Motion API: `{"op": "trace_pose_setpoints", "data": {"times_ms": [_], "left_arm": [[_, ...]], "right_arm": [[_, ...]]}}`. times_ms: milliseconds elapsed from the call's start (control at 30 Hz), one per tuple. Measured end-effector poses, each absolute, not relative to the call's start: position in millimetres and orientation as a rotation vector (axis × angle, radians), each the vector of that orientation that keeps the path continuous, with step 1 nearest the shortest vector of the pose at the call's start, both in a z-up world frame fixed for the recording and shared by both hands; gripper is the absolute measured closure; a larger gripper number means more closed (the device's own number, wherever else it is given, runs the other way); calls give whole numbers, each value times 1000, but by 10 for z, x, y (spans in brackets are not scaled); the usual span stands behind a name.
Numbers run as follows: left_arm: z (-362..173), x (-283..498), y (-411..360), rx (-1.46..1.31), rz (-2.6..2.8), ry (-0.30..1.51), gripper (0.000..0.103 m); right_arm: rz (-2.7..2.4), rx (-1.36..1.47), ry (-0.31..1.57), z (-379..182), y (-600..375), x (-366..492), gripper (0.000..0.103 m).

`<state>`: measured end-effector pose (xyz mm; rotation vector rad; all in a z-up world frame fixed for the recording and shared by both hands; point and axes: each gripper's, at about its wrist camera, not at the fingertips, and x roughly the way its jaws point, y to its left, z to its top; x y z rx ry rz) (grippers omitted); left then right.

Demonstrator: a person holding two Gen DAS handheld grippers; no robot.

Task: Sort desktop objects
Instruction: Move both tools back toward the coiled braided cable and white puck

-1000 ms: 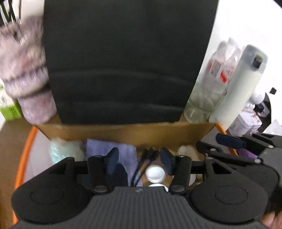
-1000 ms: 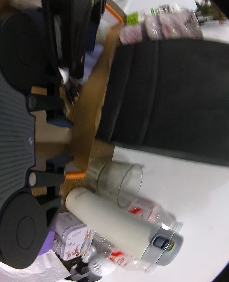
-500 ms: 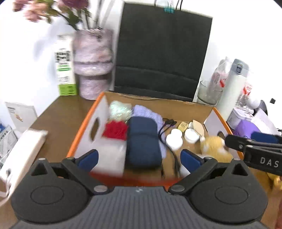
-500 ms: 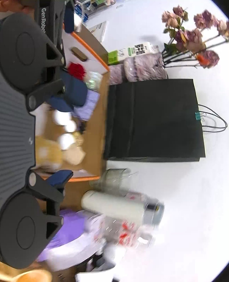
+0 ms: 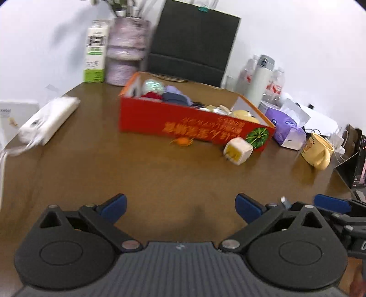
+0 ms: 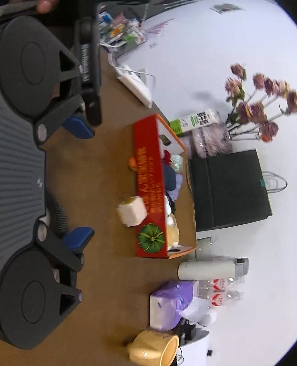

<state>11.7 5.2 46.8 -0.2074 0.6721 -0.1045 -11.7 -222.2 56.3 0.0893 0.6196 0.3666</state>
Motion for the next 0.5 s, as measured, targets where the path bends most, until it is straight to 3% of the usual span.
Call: {"op": "trace_pose_setpoints", "data": {"times_ms": [367,500], "left_arm": [[171,-612,-116,-46,-57,610,0],[153,-580,-96,-54,-95,634,0]], "right_arm": [[342,48,537,224,-2083,-957,22],[341,22,545,130,-2024,-985,35]]}}
